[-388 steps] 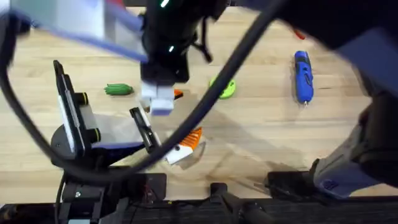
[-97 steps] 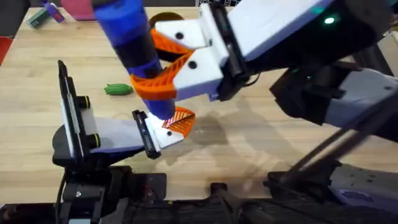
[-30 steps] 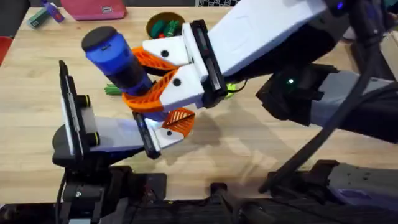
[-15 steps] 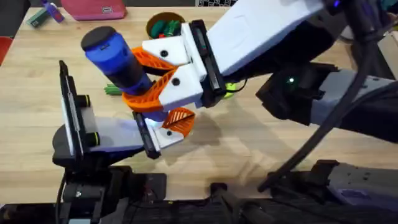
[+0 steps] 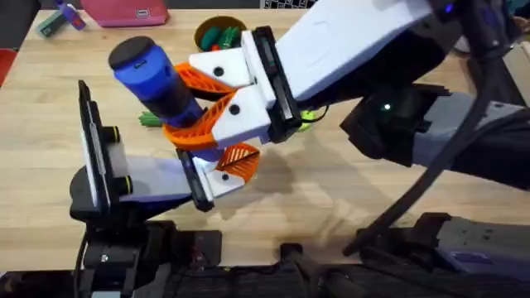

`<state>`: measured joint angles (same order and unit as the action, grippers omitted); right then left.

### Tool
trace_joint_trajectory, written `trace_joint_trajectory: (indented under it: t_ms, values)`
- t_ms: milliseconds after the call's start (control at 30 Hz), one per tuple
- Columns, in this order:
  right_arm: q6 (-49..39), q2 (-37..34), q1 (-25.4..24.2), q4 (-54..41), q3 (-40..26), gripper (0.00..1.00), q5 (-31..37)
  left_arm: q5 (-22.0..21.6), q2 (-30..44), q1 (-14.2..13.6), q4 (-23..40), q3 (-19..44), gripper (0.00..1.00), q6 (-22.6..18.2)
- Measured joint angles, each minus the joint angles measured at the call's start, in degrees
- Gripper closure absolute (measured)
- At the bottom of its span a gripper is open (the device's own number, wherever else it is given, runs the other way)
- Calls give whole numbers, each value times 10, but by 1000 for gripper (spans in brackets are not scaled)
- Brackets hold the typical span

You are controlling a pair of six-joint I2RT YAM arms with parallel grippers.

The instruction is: Pick up the gripper from the table and insert it into the empty holder that is missing its gripper. Then pick up a screw, insert it into the mounting hole, and use the screwdriver to tighten it. Finally, clean up the table by picking up the vegetable and placing it into the bucket.

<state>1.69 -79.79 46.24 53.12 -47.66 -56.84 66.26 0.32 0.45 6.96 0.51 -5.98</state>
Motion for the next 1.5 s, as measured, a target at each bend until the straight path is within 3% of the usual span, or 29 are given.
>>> trace_joint_trajectory:
  t_ms: [167, 400, 600, 767, 933, 1067, 1200, 1333, 1500]
  values:
    - [3, -1, 0, -25, -15, 976, -1, 0, 0, 0, 0, 0, 991, 0]
    - [-5, -2, -4, -156, -92, 977, 0, 0, 0, 0, 1, 1, 991, 0]
    - [-16, 6, -14, -156, -163, 976, 2, 0, 0, 0, 1, 1, 991, 0]
    - [-18, 12, -17, -163, -176, 976, 1, 0, 0, 0, 1, 1, 991, 0]
    - [-22, 12, -49, -231, -176, 976, 1, 0, 0, 0, 1, 1, 991, 0]
    - [-50, 12, -94, -375, -188, 977, 3, 0, 0, 0, 1, 1, 991, 0]
    - [-128, 12, -144, -602, -227, 977, 45, 0, 0, 0, 1, 1, 991, 0]
    - [-253, 12, -184, -813, -279, 977, 157, 0, 0, 0, 1, 1, 991, 0]
    - [-419, 12, -204, -948, -301, 977, 329, 0, 0, 0, 1, 1, 991, 0]
